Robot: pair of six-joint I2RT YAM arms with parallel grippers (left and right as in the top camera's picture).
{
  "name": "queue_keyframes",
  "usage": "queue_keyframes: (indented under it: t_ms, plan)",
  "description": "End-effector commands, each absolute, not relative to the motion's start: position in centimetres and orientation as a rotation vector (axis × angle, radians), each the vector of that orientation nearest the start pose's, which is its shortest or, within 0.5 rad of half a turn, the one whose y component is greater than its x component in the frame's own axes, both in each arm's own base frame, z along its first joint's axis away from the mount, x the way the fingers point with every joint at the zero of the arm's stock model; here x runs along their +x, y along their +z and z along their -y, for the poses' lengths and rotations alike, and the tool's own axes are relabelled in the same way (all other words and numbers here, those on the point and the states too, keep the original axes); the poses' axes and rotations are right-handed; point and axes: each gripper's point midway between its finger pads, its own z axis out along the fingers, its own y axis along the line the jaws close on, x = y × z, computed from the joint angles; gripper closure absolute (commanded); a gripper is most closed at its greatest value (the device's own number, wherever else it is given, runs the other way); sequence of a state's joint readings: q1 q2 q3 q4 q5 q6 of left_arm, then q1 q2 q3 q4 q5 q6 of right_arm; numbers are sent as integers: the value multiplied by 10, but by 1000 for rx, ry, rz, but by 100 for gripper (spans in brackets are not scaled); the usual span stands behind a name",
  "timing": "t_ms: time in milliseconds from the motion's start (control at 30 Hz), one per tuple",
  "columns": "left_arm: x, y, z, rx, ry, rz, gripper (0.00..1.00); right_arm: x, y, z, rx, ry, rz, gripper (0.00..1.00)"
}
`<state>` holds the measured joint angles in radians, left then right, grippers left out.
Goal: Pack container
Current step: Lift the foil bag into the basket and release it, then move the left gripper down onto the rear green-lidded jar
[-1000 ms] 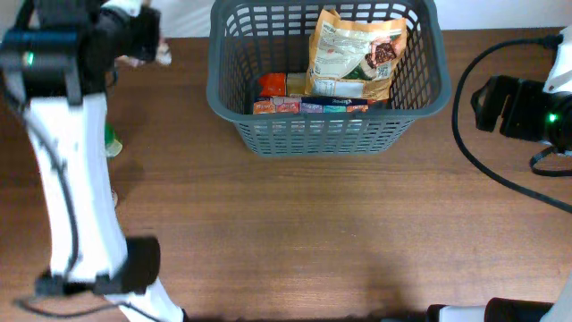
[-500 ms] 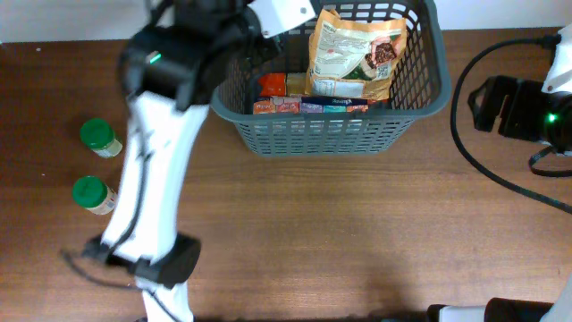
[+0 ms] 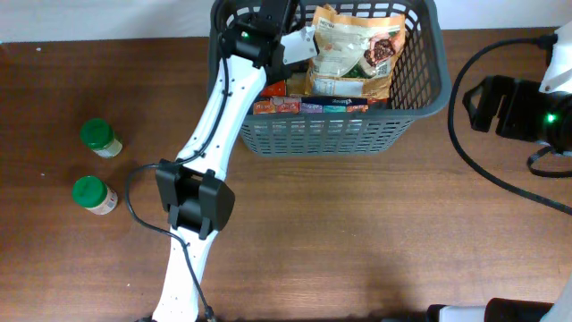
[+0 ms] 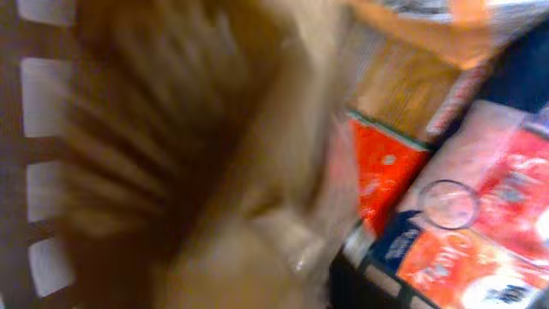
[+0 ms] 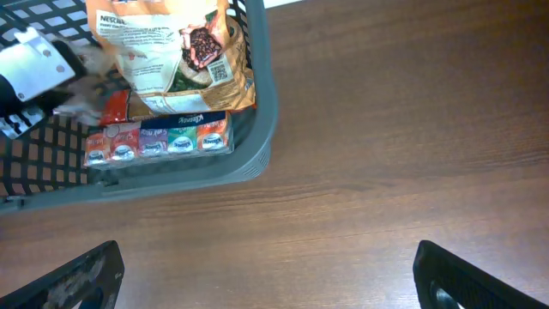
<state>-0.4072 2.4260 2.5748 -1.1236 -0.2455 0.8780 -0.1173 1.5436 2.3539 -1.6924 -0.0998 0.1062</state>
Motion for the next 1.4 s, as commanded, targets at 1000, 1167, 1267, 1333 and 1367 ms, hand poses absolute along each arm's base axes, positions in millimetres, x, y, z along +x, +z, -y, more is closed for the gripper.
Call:
queue_keyframes:
  t_ms: [1000,1167,1267,1333,1367]
  plan:
    - [413,280,-171,-361,200,-2713,0,293,406,17,243,134,-2444,1]
    - [418,211,-203,-467,153,-2869,0,293,406,17,243,134,-2444,1]
    - [426,176,-210,-482,133,-2930,0,293,406,17,244,134,-2445,1]
    - [433,149,-212,-486,114,-2973,0,293,406,17,243,135,-2444,1]
    - [434,140,-212,-484,107,-2989,0,293,406,17,243,135,-2445,1]
